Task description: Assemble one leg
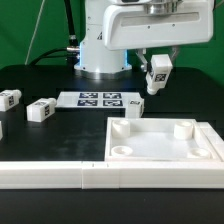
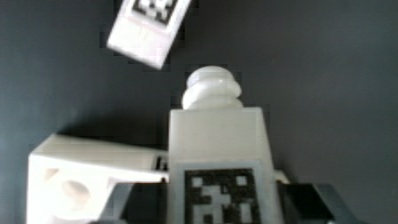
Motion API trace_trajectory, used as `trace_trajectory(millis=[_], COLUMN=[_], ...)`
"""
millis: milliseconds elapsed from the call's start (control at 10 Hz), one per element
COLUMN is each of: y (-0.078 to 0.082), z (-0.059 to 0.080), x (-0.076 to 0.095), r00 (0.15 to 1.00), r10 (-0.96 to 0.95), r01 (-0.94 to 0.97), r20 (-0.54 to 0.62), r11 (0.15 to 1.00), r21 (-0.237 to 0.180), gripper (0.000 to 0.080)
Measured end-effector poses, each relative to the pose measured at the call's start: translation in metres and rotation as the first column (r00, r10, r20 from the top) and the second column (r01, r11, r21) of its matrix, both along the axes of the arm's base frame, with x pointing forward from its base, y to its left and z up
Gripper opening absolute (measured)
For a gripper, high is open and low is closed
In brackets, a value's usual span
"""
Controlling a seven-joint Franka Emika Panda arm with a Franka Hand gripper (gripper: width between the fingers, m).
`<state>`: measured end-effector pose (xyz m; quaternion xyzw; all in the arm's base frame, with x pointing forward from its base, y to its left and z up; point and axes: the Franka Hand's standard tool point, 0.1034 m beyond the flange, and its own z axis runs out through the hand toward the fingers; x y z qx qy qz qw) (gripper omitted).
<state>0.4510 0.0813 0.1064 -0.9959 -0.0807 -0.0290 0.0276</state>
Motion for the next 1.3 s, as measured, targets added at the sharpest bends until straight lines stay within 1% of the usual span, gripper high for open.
trace_trajectory(millis=[100, 200, 400, 500, 600, 700, 1000, 1100, 1200, 1300], y=[0.001, 0.009, 0.019, 0.024, 0.026, 0.026, 0.026, 0.026, 0.029, 0.029], z=[0.000, 0.003, 0.008, 0.007, 0.007, 0.005, 0.004, 0.006, 0.011, 0.012], x=[0.002, 0.017, 0.051, 0.072, 0.086, 0.083, 0.083, 0.086, 0.099, 0.113], r00=[1.000, 1.000, 0.999, 0.999, 0.999, 0.999, 0.999, 0.999, 0.999, 0.997], r10=[0.002, 0.013, 0.022, 0.020, 0.019, 0.019, 0.019, 0.022, 0.029, 0.042], r01=[-0.002, -0.013, -0.023, -0.021, -0.020, -0.020, -0.020, -0.023, -0.030, -0.044], r20=[0.009, 0.025, 0.041, 0.033, 0.044, 0.041, 0.040, 0.035, 0.043, 0.059], r11=[1.000, 1.000, 1.000, 0.999, 0.999, 0.999, 0.999, 0.999, 0.999, 0.998], r21=[0.001, 0.008, 0.020, 0.027, 0.032, 0.031, 0.031, 0.031, 0.035, 0.037], gripper=[0.0288, 0.0288, 0.0288, 0.0288, 0.0288, 0.0288, 0.0288, 0.0288, 0.0288, 0.0288])
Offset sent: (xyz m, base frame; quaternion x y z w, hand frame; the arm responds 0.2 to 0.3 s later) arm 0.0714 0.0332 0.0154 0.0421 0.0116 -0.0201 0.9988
